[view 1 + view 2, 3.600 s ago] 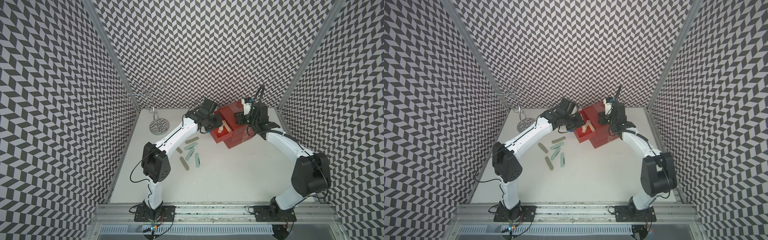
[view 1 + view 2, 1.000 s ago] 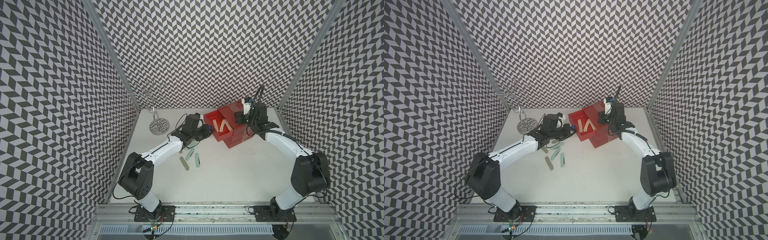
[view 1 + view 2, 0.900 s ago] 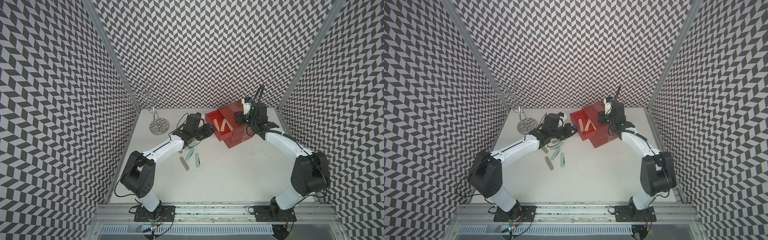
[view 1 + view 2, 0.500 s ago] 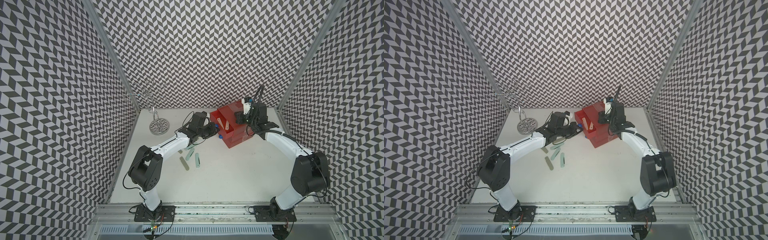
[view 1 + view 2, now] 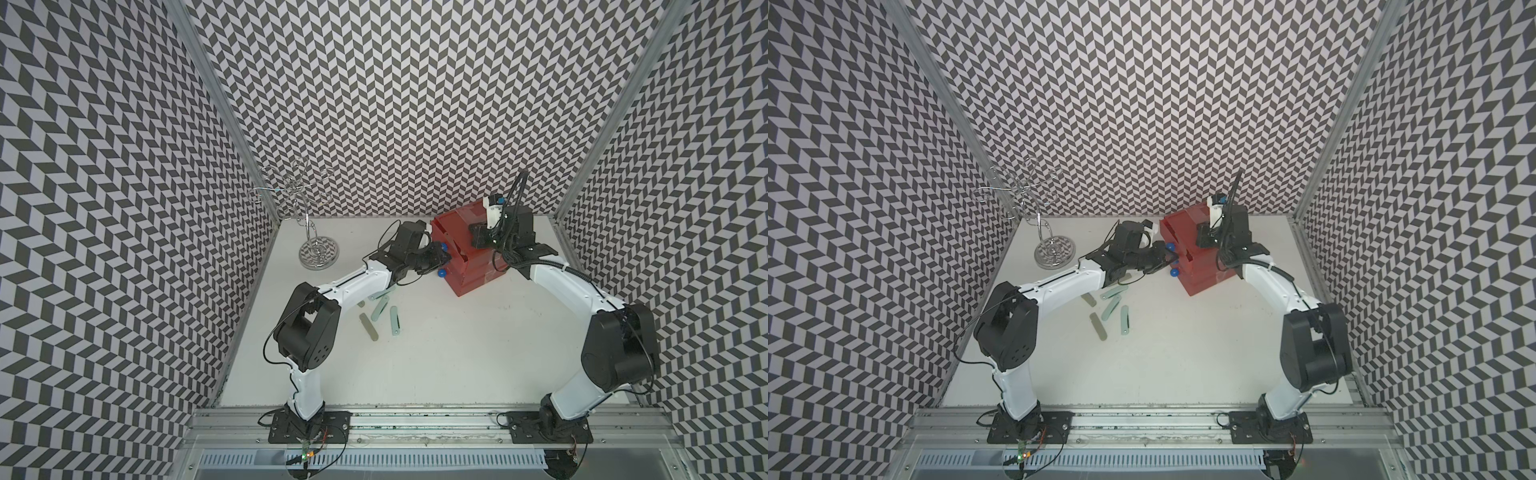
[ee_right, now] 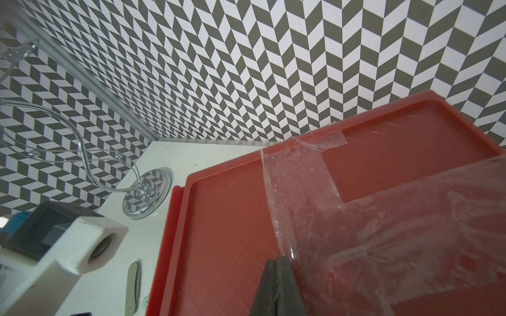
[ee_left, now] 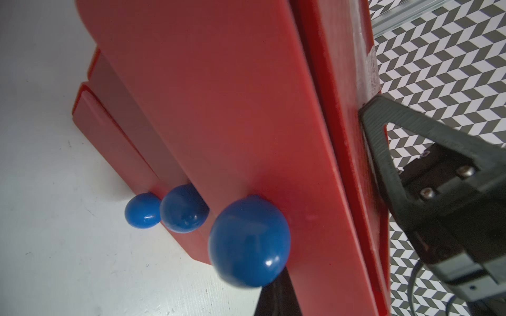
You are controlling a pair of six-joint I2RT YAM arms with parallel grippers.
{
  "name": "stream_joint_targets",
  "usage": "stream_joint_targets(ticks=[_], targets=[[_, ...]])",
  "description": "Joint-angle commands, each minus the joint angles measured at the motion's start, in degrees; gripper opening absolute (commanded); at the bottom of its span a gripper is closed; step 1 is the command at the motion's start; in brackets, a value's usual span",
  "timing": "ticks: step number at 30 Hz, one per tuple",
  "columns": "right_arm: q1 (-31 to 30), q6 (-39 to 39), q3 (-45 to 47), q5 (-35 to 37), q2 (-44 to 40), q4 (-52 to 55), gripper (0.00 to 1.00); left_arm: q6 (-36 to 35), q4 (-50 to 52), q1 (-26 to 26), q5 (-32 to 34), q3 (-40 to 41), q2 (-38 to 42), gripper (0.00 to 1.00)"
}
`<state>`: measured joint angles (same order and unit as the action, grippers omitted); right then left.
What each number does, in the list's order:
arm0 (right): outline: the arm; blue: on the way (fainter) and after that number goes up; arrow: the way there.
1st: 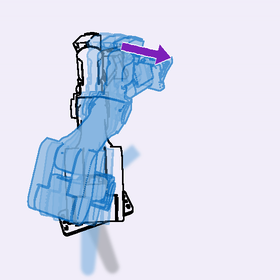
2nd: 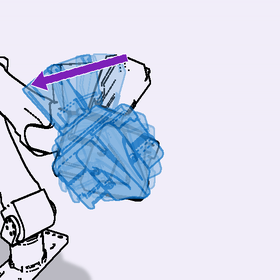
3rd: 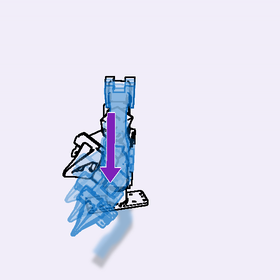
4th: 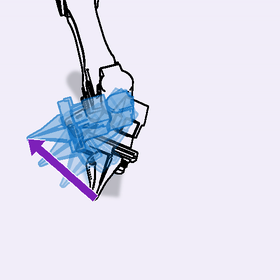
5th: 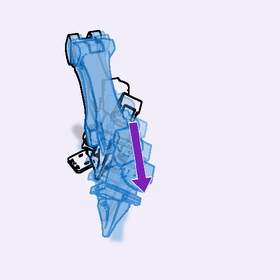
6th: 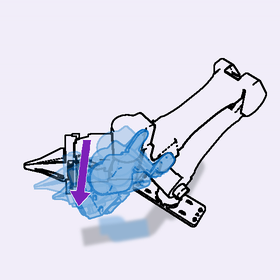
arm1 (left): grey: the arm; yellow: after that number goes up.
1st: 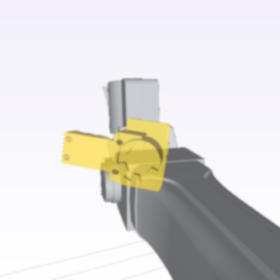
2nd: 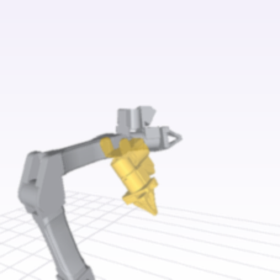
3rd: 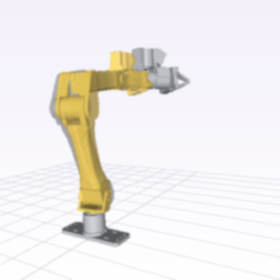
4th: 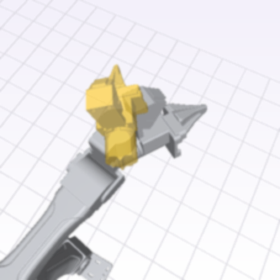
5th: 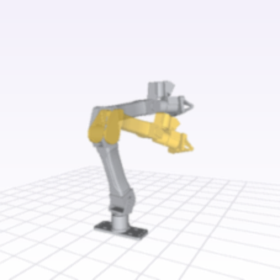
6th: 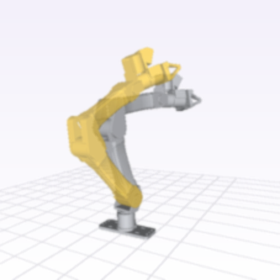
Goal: Place the fruit knives into the drawer by color
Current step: Close the drawer in the storage box.
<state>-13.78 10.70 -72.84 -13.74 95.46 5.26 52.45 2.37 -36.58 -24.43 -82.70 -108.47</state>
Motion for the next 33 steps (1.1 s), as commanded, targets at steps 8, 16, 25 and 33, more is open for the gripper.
stream_joint_targets(ticks=[8,16,25,33], targets=[[-0.6,0.8,5.4,-0.8,8.6,16.5,0.0,1.2,-3.3,-1.0,-1.3,-4.3,-3.0,0.0],[-0.6,0.7,5.3,-0.5,8.8,16.6,0.0,1.7,-3.9,-1.2,-1.9,-4.3,-3.4,0.0],[-0.7,0.8,5.7,0.0,8.9,16.3,0.0,-0.1,-4.4,-0.9,0.8,2.2,3.9,0.01],[-0.6,0.8,5.6,0.4,8.9,16.4,0.0,2.8,-16.2,1.3,0.9,17.3,12.0,0.26]])
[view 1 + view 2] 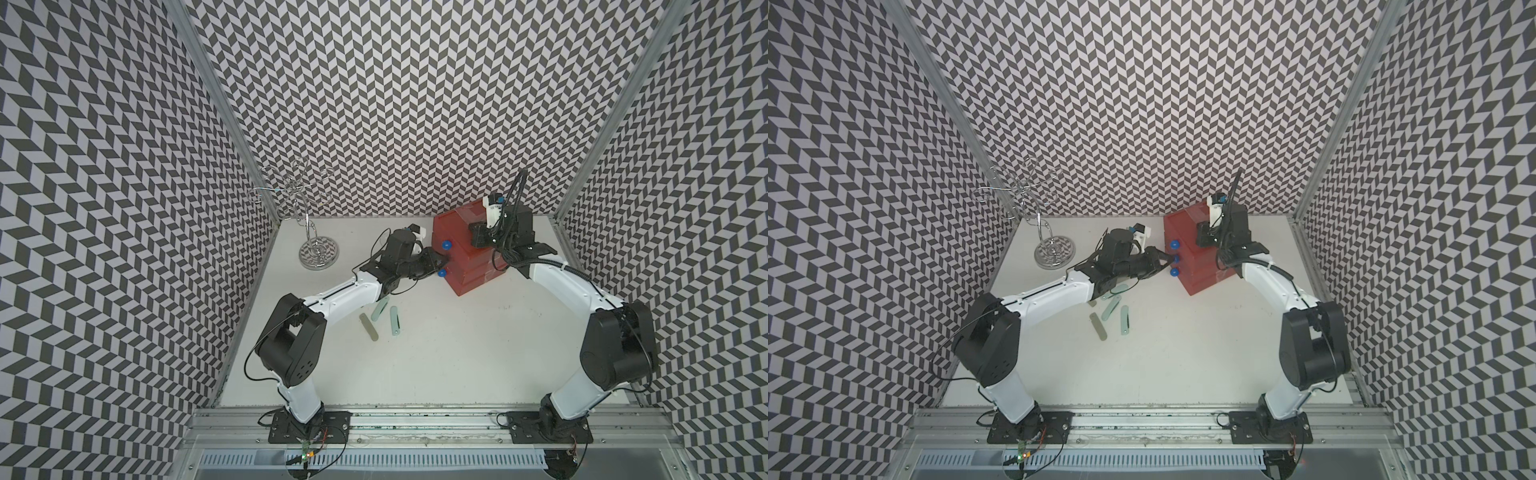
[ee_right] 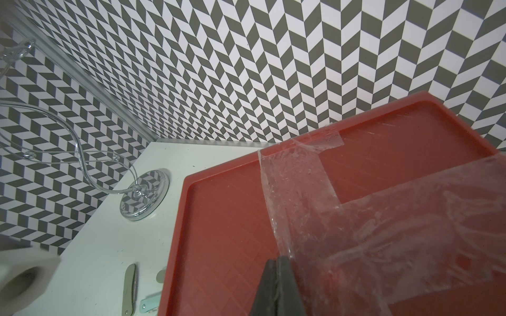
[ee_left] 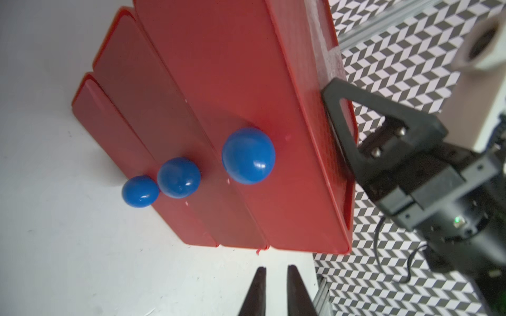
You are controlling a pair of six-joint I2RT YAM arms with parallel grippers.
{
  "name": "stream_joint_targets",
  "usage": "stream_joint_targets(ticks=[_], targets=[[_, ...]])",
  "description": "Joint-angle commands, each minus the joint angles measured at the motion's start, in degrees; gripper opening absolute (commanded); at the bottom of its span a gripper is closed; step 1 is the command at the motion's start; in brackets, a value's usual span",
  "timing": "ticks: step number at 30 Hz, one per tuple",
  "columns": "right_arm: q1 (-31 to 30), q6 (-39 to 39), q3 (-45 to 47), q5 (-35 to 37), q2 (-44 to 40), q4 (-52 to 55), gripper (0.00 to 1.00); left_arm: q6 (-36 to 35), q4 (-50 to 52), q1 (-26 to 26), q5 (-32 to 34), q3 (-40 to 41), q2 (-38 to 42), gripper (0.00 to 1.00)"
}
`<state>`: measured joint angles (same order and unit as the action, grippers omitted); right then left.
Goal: Place the fruit knives into the drawer by color
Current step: Close the drawer in the storage box, then open the drawer in the storage box.
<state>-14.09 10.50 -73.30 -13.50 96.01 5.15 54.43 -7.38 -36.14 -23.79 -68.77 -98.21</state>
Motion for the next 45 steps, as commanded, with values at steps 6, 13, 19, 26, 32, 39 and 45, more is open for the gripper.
stream_joint_targets(ticks=[6,13,19,26,32,39,45], targets=[[-0.4,1.1,6.0,0.1,8.4,16.6,0.0,5.1,-16.5,2.7,-3.1,9.7,0.9,0.39],[-0.3,1.0,6.0,0.2,9.0,16.6,0.0,9.5,-25.2,4.0,-7.1,10.2,-4.7,0.41],[-0.3,1.0,5.8,0.1,9.3,16.5,0.0,10.1,-26.9,4.6,-8.0,7.4,-9.5,0.4],[-0.3,0.9,5.8,-0.1,9.8,16.5,0.0,11.9,-30.9,4.8,-9.3,4.8,-14.4,0.41],[-0.3,0.8,5.6,-0.2,10.0,16.5,0.0,13.1,-33.1,4.9,-9.8,3.4,-17.3,0.41],[-0.3,0.8,5.6,-0.2,10.2,16.6,0.0,13.2,-33.3,5.2,-10.4,0.7,-20.0,0.42],[-0.3,0.8,5.7,-0.3,10.6,16.6,0.0,14.2,-34.4,5.6,-10.9,-0.7,-21.9,0.42]])
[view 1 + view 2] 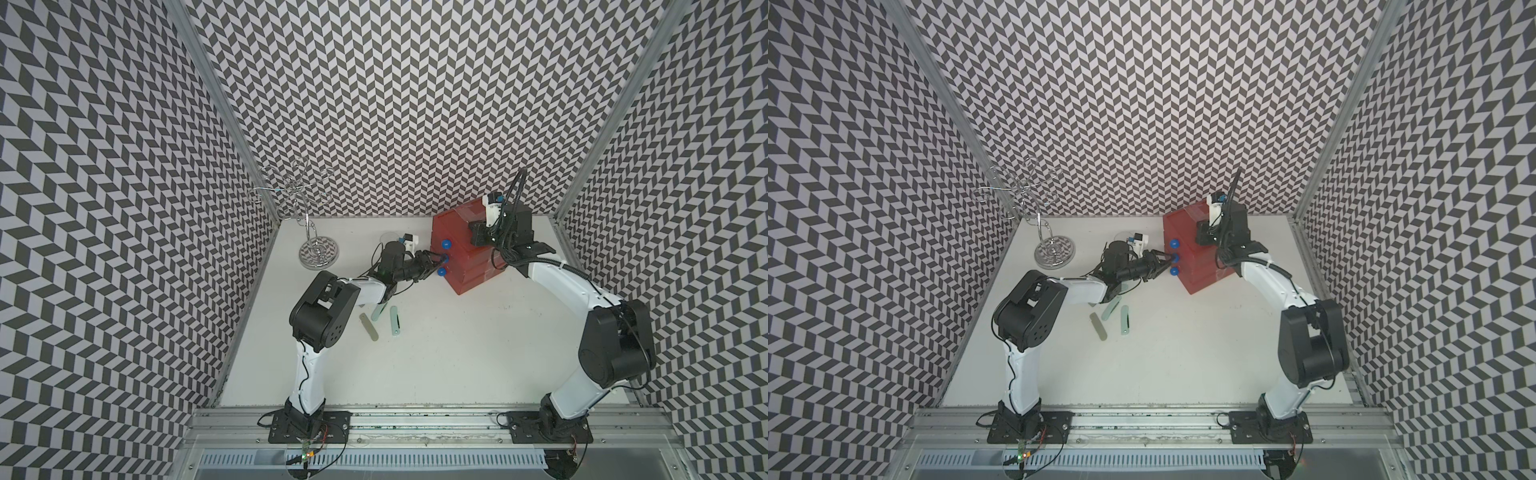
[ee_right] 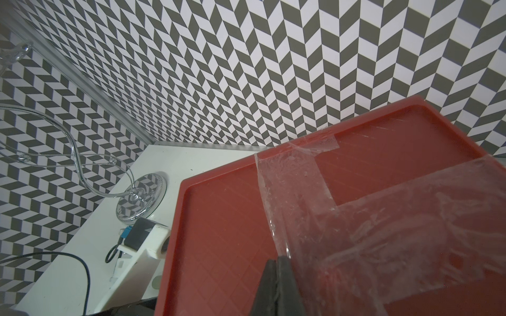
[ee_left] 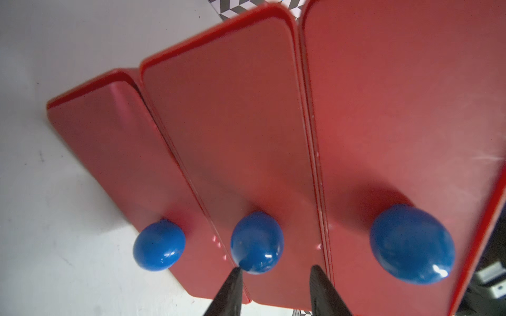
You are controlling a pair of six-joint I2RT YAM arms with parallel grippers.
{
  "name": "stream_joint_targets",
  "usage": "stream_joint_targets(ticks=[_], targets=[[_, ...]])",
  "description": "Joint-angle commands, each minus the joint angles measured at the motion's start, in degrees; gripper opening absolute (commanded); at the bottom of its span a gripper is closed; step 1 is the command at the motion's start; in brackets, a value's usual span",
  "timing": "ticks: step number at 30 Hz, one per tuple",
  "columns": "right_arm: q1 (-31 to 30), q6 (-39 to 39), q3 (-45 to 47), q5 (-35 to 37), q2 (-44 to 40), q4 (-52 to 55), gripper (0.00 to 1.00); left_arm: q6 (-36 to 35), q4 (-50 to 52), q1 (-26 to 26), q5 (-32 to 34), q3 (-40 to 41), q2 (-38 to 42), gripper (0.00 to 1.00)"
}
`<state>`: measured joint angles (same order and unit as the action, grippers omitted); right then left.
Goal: Place the fruit knives into the drawer by color
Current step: Open the drawer in the storage box.
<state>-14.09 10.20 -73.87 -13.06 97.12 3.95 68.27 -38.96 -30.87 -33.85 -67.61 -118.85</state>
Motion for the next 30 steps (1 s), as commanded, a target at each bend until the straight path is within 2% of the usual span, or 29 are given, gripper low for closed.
stream_joint_targets(ticks=[1,23,30], targets=[[-0.4,1.1,6.2,-0.8,9.5,17.8,0.0,0.6,-3.1,0.2,-0.9,-2.1,-1.6,0.42],[-0.3,1.0,6.1,-0.8,9.8,17.9,0.0,5.0,-9.5,0.3,-2.2,-4.8,-6.9,0.45],[-0.3,0.9,6.1,-0.8,9.9,17.9,0.0,5.3,-9.6,0.4,-2.1,-5.4,-7.5,0.43]])
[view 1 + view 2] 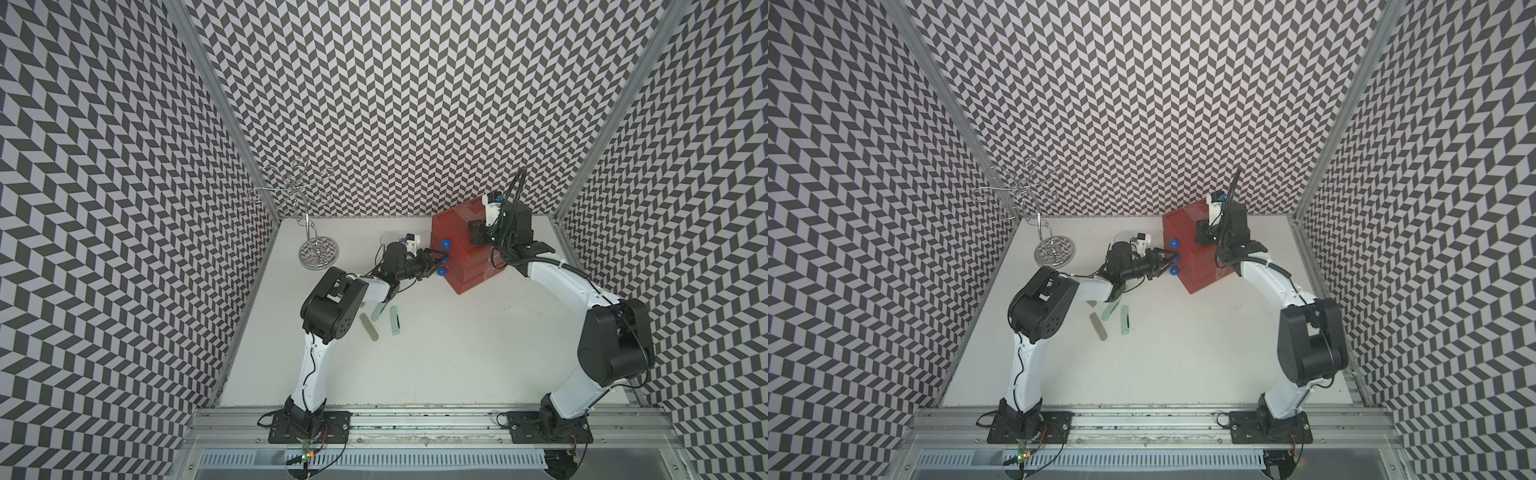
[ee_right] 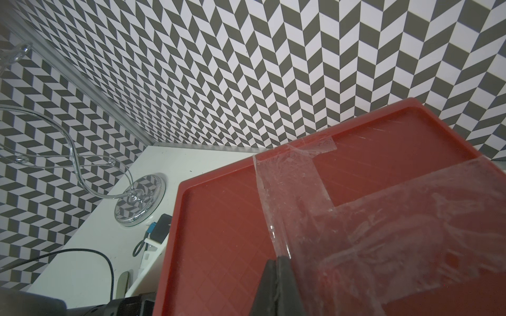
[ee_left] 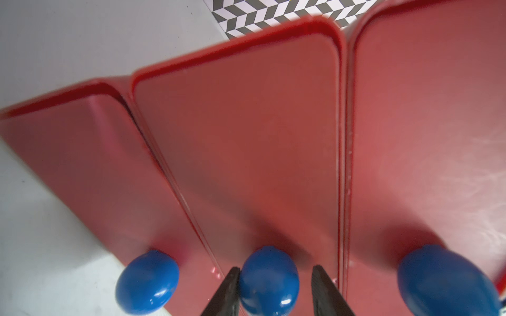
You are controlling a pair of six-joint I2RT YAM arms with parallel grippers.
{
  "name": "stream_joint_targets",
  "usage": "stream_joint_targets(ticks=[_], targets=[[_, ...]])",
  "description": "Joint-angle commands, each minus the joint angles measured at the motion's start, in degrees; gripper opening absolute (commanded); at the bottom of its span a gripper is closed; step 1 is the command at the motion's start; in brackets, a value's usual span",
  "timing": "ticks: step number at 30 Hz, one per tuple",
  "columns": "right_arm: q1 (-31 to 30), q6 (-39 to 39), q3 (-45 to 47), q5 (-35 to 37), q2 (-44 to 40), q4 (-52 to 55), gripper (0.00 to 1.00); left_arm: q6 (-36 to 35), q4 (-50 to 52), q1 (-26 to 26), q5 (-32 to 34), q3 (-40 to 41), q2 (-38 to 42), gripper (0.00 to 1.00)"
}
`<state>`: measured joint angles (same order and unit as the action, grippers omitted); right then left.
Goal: Place the fruit knives into the drawer by color
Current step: Open the drawer in the storage box.
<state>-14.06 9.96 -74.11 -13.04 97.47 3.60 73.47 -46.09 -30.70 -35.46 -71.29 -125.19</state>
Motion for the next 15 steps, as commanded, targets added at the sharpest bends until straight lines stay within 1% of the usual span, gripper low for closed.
stream_joint_targets(ticks=[1,7,10,15], targets=[[-0.4,1.2,6.4,-0.8,9.4,18.3,0.0,0.2,-2.6,0.2,-0.5,-1.8,-1.2,0.42],[-0.3,1.3,6.5,-0.7,9.5,18.2,0.0,0.4,-3.4,0.4,-0.6,-0.5,-0.7,0.37],[-0.3,1.4,6.5,-0.8,9.6,18.1,0.0,0.4,-3.7,0.6,-0.7,0.6,0.0,0.32],[-0.3,1.3,6.6,-0.8,9.6,18.0,0.0,0.1,-3.9,1.3,-0.8,2.5,1.5,0.3]])
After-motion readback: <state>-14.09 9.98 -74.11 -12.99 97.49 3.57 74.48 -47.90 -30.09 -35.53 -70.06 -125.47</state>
